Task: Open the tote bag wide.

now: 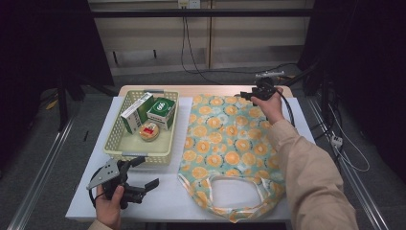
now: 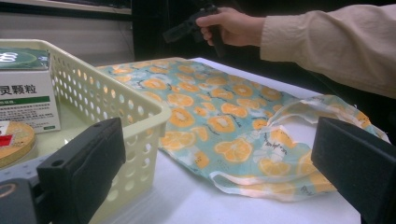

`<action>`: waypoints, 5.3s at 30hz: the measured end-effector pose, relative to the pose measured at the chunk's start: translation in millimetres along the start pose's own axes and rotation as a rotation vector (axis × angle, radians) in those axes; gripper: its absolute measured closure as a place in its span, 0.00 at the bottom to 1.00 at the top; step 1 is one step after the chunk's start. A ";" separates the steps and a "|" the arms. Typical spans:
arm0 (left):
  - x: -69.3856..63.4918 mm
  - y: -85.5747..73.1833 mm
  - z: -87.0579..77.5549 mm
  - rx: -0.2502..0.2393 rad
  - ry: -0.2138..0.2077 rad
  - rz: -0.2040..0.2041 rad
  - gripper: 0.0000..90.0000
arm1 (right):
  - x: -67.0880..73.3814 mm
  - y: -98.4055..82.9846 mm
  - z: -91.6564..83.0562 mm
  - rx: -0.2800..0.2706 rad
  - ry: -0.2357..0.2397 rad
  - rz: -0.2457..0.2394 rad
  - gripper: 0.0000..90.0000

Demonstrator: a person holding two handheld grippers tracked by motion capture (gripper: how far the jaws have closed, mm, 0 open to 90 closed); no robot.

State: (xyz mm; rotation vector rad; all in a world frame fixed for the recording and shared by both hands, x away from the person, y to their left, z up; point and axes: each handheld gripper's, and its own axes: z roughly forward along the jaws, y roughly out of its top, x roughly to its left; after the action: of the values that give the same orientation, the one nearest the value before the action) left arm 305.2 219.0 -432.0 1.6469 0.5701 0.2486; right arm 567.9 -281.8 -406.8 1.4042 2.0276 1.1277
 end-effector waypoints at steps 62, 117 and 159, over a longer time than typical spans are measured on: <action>-15.5 -2.6 18.8 0.098 -0.013 -0.022 0.03 | 163.8 -146.6 -83.7 0.137 0.452 -0.354 1.00; -16.8 -3.5 20.8 0.113 -0.023 -0.028 0.03 | 181.2 -124.0 -146.0 0.056 0.600 -0.343 0.25; -16.3 -4.9 22.2 0.114 -0.024 -0.035 0.03 | 187.9 -147.1 -127.9 0.158 0.700 -0.369 0.99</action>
State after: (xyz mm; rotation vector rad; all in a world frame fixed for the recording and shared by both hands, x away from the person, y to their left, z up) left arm 300.8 192.0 -437.8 1.7463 0.6037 0.1737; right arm 317.6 -182.0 -433.1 0.6742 2.7551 1.4359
